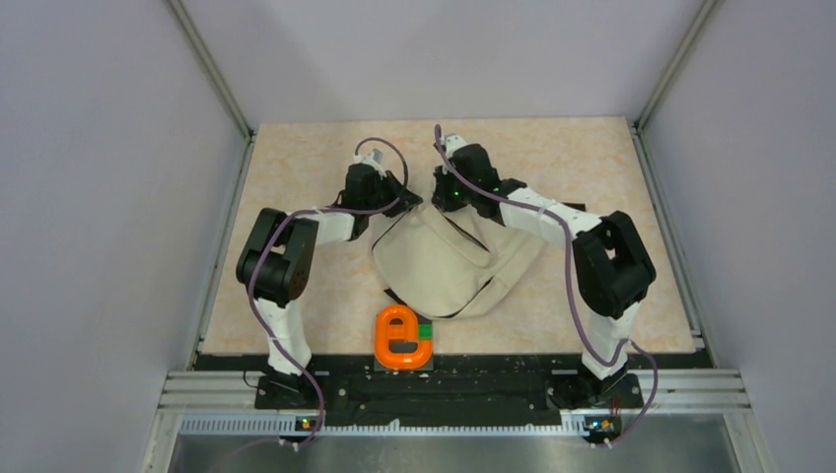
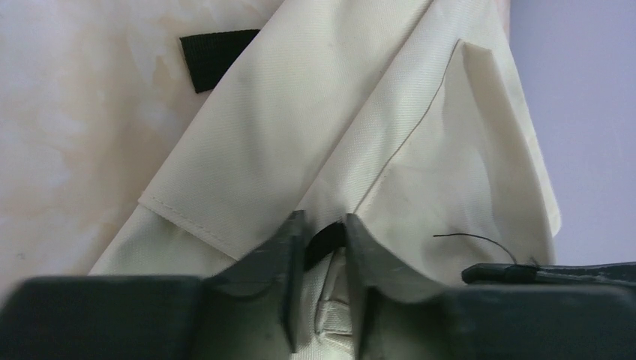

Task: Pack the student bag
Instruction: Zip the student bag at the center of the board.

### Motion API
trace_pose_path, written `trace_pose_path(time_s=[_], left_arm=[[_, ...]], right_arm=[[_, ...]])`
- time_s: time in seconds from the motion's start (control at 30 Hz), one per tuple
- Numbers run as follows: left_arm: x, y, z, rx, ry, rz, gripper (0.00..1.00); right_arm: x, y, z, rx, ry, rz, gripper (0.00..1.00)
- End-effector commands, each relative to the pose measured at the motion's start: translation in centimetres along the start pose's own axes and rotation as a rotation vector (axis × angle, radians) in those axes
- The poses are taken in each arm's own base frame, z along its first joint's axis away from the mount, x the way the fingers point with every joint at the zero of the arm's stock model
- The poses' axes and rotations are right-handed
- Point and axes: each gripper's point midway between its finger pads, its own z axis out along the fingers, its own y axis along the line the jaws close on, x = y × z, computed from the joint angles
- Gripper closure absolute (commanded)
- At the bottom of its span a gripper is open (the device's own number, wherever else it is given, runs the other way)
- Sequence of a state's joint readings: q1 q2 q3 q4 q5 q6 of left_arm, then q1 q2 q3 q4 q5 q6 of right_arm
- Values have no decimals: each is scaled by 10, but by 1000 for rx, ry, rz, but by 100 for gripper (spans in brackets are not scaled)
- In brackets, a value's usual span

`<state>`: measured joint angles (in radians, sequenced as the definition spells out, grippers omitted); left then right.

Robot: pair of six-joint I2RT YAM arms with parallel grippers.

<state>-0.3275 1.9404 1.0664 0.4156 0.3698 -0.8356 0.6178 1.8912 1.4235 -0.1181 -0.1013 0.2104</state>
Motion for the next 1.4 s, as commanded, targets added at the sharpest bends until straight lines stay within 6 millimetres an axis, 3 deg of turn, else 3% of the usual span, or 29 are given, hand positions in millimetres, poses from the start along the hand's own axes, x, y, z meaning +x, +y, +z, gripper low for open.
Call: trace_pose_path(time_s=[0.0, 0.07, 0.3, 0.83, 1.0, 1.2, 1.37], left_arm=[[-12, -29, 5, 108, -33, 20, 94], [-12, -29, 5, 107, -38, 18, 100], [-15, -25, 7, 90, -54, 18, 100], [-25, -19, 9, 39, -92, 50, 100], [-33, -18, 13, 20, -110, 69, 100], [-44, -16, 17, -14, -130, 105, 100], [-51, -13, 20, -41, -144, 125, 100]], right_arm=[[-23, 3, -33, 6, -97, 17, 100], [-17, 3, -44, 11, -101, 23, 100], [-2, 2, -79, 41, -124, 44, 100], [64, -19, -129, 140, -67, 101, 100], [79, -26, -142, 172, -58, 107, 100], [112, -47, -152, 276, -9, 127, 100], [124, -51, -159, 296, -9, 165, 100]])
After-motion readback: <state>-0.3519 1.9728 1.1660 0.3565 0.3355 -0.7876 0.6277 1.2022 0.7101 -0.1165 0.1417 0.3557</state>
